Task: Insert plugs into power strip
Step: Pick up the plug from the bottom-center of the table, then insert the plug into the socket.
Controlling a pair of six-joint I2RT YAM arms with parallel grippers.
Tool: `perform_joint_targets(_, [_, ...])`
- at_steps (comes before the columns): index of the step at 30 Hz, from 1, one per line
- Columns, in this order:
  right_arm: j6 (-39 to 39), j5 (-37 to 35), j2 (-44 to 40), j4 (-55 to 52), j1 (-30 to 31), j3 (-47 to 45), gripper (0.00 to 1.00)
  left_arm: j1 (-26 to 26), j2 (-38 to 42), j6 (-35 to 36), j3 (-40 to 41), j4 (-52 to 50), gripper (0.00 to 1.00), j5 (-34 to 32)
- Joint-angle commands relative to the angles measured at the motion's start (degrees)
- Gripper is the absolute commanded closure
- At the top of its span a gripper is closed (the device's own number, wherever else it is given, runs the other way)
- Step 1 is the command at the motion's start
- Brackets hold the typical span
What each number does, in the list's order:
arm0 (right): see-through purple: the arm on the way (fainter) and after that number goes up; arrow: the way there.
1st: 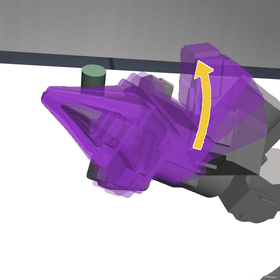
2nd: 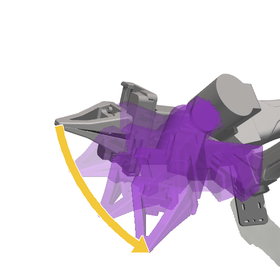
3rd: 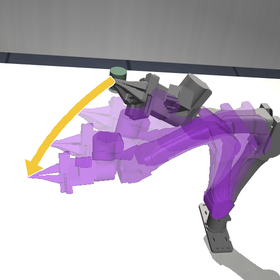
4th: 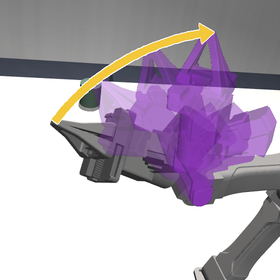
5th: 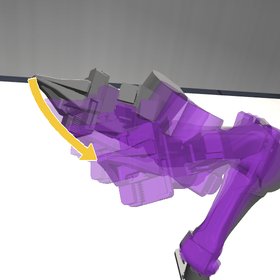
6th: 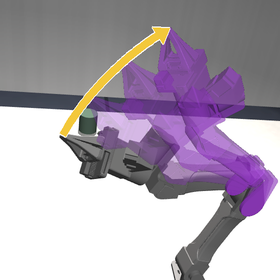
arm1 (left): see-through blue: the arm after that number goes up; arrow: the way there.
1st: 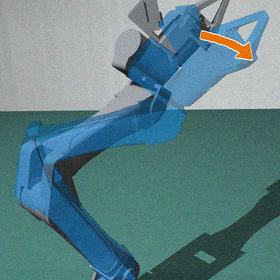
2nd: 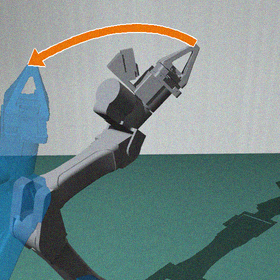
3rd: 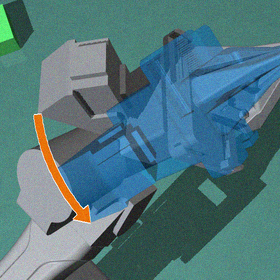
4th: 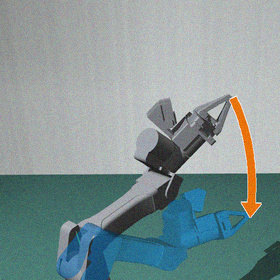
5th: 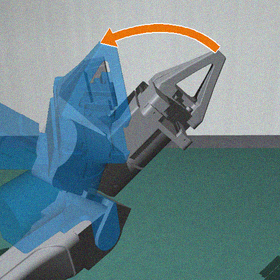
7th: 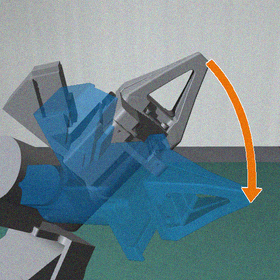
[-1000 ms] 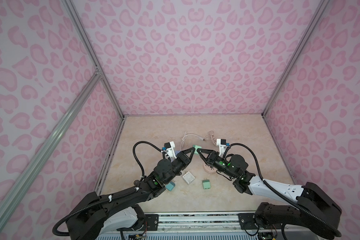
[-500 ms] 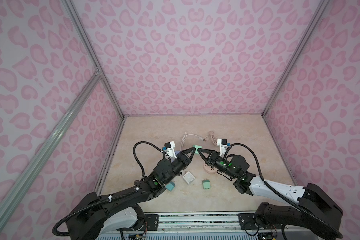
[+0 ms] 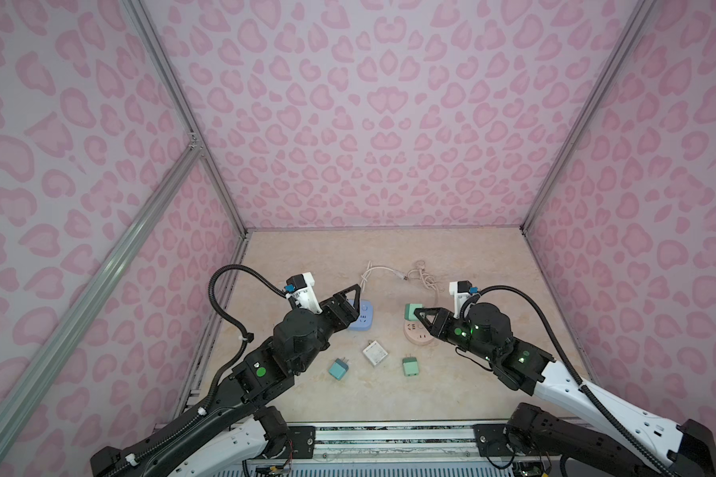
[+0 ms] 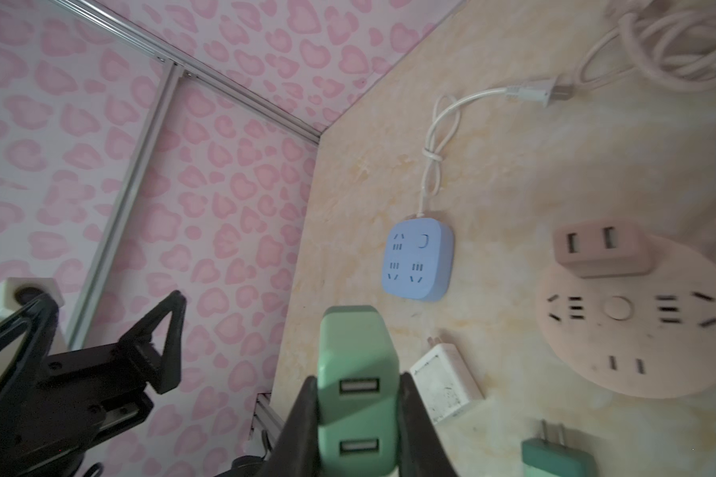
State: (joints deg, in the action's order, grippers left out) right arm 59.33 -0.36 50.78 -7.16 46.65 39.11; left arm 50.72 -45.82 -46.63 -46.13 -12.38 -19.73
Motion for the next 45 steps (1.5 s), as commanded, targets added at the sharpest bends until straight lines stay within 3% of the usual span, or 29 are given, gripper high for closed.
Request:
perform_joint_targets(1, [-8.31,-8.6,-0.43,-25.42,-0.78,5.4,1.0,-0.08,-4.6,7.51,-5.13,-20.46,0.15,-5.49])
perform_joint_targets(5, [-13.97,-12.83,1.73,-37.83,-2.02,12.12,1.0,-0.09,-15.23,7.26,-9.88,-27.6,0.23,-2.38])
perform_joint_targets(10, [-18.14,-14.23,3.58,-42.81,-2.87,16.27,1.0,-0.01,-19.89,6.18,-6.93,-20.67,0.27,5.26])
perform_joint_targets(25, [-24.48,-9.63,11.62,-40.56,-5.93,19.29,1.0,-0.01,-18.01,3.48,0.11,-9.42,0.26,14.9])
perform_joint_targets(38, [-25.04,-8.13,21.28,-34.02,-6.13,19.11,1.0,-0.01,-17.69,4.52,0.17,-14.37,0.27,13.9])
perform_joint_targets(45, [-25.56,-7.67,27.09,-32.88,-6.45,20.71,1.0,-0.09,-15.48,3.85,2.75,-9.68,0.27,16.65])
